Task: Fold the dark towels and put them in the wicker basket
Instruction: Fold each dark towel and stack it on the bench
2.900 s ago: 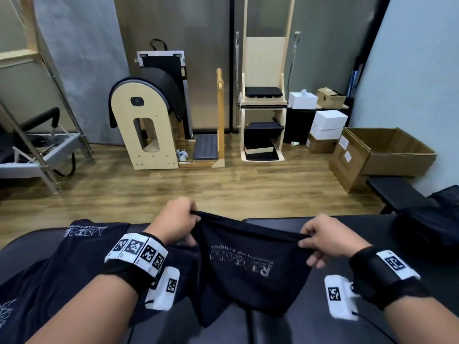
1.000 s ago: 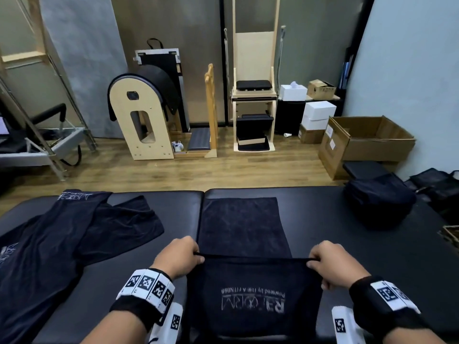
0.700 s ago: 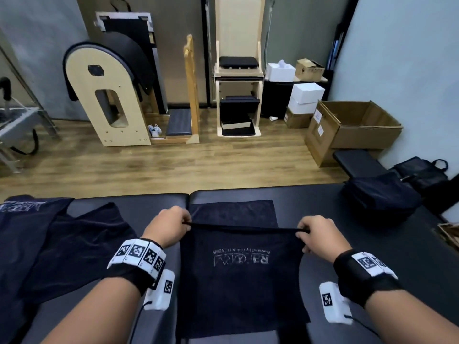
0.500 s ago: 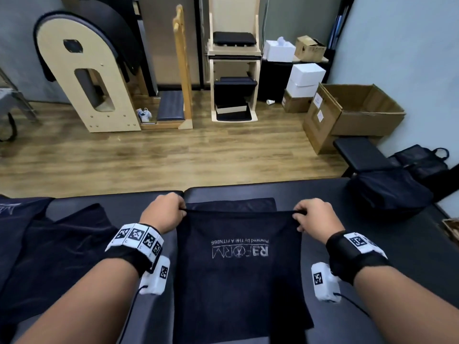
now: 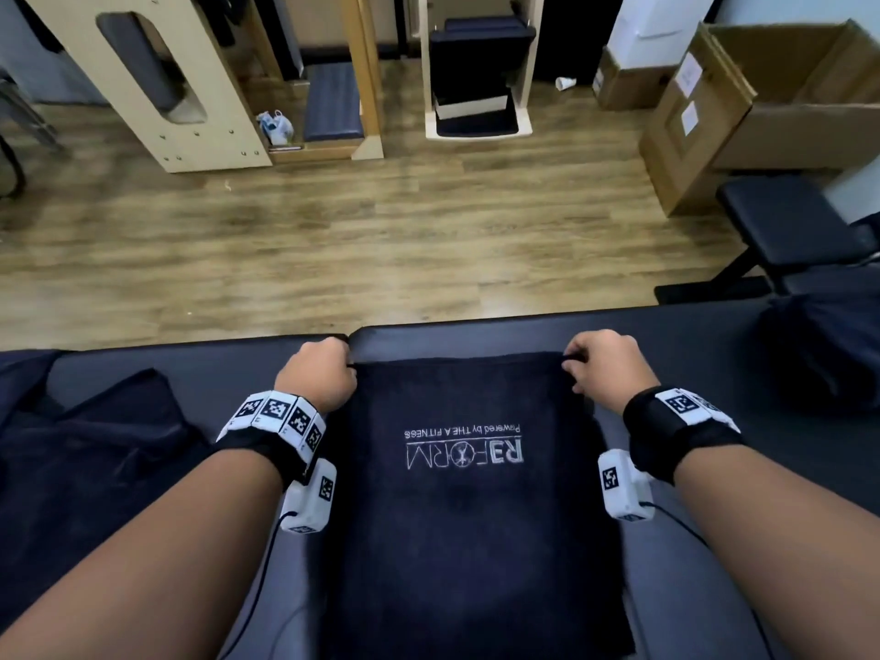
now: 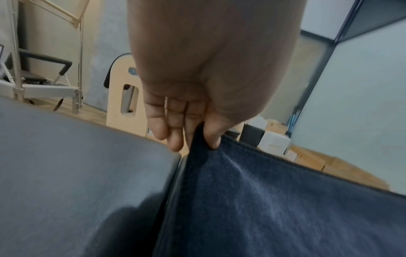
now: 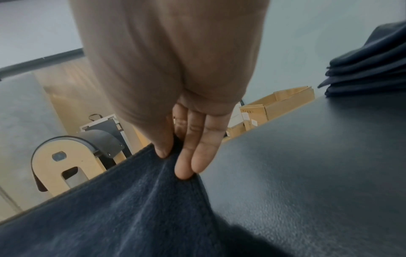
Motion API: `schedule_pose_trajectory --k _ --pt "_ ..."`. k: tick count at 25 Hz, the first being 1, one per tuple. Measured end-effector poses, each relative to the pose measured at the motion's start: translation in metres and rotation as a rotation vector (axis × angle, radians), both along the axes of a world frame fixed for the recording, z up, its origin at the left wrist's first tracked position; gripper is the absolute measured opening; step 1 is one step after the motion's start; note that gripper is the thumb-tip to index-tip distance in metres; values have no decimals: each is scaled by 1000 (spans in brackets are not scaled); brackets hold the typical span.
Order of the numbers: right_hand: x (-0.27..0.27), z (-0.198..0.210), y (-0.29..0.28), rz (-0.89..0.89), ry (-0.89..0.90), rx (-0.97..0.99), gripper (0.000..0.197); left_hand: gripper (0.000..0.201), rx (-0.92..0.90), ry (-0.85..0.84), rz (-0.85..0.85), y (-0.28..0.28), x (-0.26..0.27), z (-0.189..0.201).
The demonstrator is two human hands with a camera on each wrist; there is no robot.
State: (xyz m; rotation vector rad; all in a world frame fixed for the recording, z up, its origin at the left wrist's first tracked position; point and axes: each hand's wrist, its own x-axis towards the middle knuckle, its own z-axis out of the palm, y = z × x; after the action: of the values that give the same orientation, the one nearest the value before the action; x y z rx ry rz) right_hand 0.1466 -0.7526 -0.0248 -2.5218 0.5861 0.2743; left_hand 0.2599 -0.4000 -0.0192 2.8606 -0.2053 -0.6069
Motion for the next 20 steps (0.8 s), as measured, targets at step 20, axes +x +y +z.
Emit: schedule_pose_trajectory --k 20 --pt "-12 -3 10 281 148 -190 25 17 -125 124 -260 9 7 -3"
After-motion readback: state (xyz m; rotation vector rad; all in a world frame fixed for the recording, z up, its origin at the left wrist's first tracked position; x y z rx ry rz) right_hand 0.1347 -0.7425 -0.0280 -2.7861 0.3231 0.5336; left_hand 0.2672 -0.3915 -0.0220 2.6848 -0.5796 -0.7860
